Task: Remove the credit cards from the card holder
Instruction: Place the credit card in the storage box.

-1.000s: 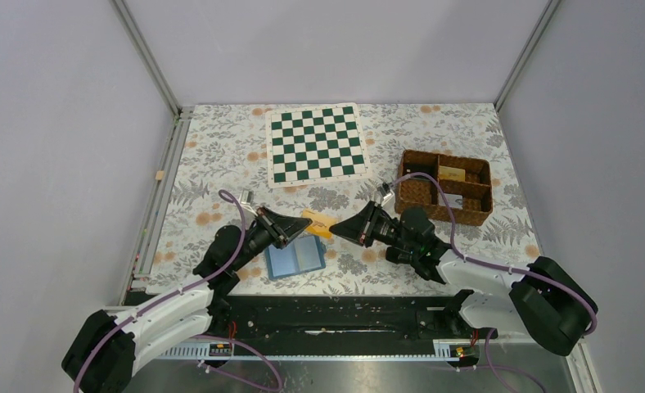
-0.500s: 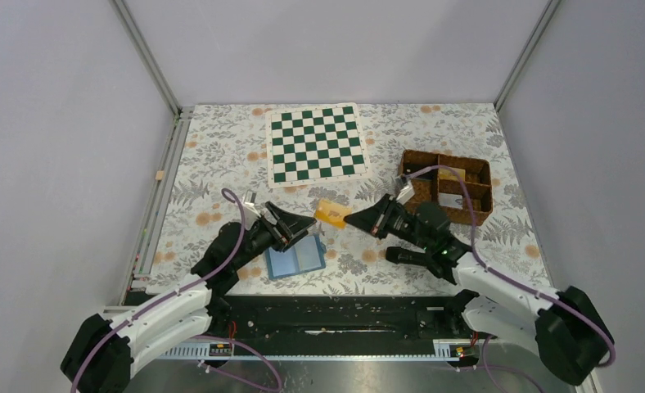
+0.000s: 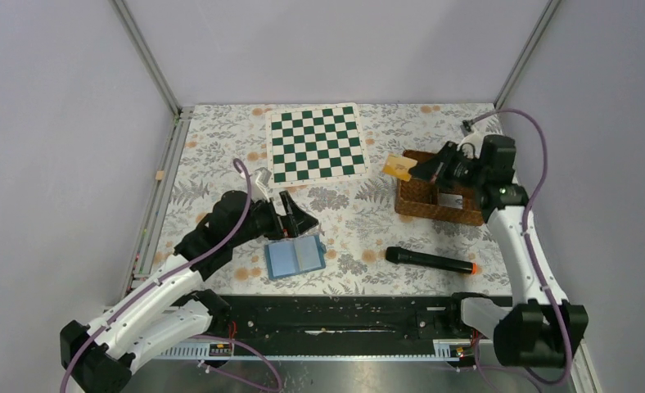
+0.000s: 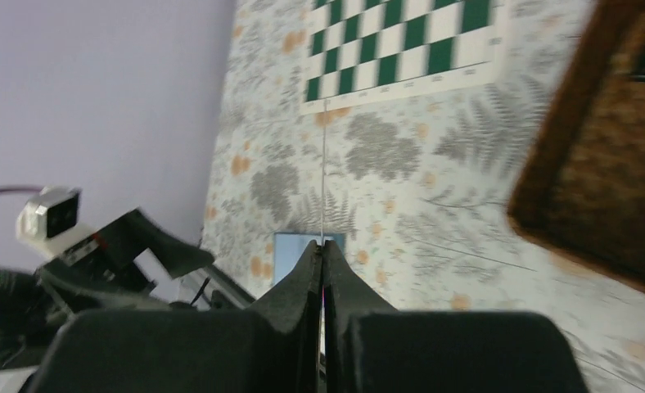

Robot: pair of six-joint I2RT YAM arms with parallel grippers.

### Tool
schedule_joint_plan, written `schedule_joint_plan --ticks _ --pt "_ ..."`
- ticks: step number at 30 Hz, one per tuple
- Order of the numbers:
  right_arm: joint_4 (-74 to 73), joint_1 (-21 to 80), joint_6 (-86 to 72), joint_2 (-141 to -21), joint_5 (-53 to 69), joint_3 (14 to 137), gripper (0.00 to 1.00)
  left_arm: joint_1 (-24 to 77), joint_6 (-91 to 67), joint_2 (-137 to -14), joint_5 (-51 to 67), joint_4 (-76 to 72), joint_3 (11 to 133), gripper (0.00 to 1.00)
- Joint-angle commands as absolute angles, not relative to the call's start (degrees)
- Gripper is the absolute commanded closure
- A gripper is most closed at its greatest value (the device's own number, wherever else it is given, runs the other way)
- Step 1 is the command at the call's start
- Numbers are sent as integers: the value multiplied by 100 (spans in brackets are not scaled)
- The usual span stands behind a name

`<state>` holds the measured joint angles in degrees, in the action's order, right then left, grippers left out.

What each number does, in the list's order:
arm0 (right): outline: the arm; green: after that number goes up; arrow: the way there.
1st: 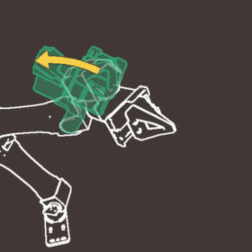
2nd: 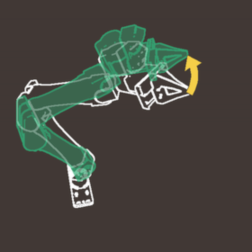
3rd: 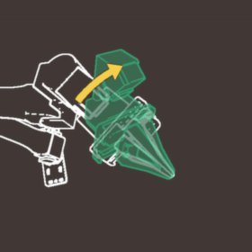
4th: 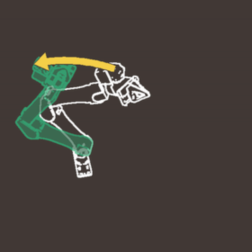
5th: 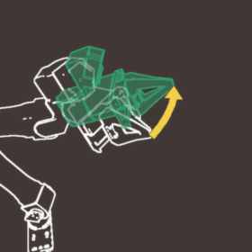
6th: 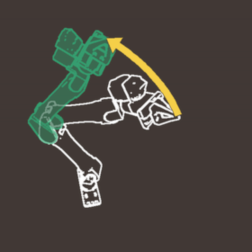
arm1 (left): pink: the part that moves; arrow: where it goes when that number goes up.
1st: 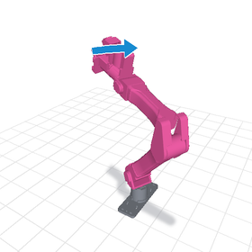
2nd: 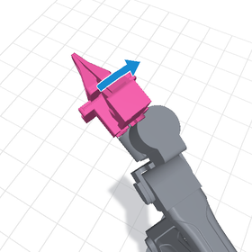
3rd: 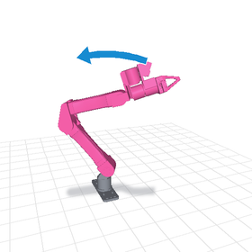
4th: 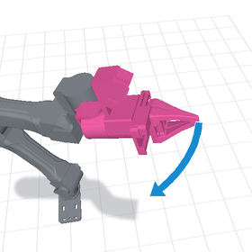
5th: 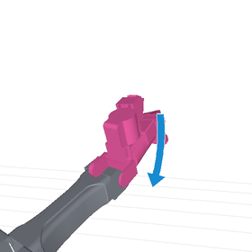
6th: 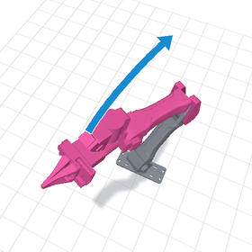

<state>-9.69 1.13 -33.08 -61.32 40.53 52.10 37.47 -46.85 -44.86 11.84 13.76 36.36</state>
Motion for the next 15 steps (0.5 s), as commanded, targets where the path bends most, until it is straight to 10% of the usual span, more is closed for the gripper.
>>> schedule_joint_plan --ticks 1,15 --pt "-3224 -735 -1587 -6730 4290 6338 100 3763 -3490 -4781 1597 2502 4216 1" --pt "-5118 -1736 405 -8342 3683 7953 100 3764 -2860 -5131 2352 2641 4300 1"
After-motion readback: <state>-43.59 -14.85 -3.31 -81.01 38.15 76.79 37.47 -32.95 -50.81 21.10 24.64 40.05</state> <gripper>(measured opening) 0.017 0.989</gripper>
